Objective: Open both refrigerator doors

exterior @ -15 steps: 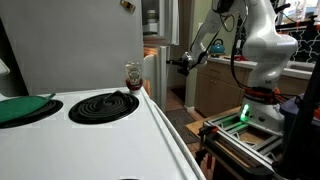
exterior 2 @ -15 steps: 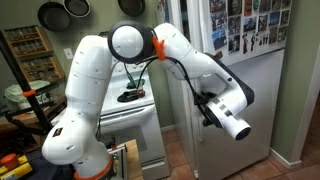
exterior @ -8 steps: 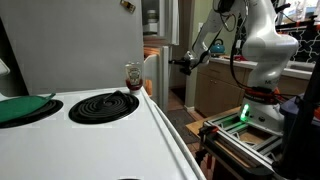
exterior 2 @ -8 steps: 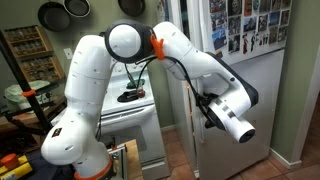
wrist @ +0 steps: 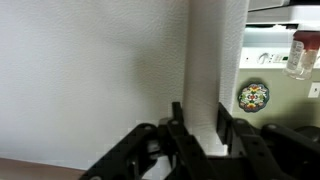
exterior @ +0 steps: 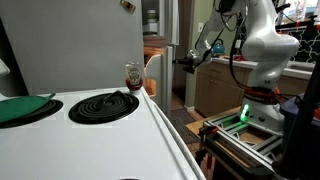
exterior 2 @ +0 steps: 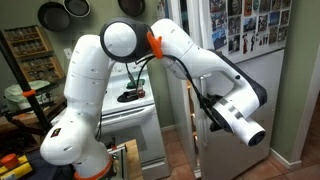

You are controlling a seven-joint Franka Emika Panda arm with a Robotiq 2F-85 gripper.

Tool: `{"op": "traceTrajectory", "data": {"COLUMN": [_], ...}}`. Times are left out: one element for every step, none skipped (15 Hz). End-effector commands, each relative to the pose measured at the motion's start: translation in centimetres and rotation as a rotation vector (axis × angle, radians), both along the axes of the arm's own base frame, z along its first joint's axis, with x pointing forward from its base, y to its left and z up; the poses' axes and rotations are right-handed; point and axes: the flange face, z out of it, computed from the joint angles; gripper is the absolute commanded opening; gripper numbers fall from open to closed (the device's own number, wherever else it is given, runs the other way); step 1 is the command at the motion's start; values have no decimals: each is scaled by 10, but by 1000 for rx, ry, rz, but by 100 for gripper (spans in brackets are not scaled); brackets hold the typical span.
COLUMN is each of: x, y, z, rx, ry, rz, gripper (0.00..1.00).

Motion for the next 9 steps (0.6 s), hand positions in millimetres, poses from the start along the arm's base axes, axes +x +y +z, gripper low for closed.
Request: {"op": "traceTrajectory", "data": {"x": [-11,-11,-10,-10,-9,-9,-9,-9,-9], "y": [-16,-18,-20,-21,-23,-25,-26,-28,-29], "z": [-2,-2,-1,-1,-1,0,1,1,1], "rx": [-51,-57,-60,-64,-68,-72,-76,-78,-81], "ry": [24,26,27,28,28,29,30,30,29], "rz": [32,34,34,35,37,38,37,38,38], "gripper": [10,10,10,10,10,10,10,10,10]}}
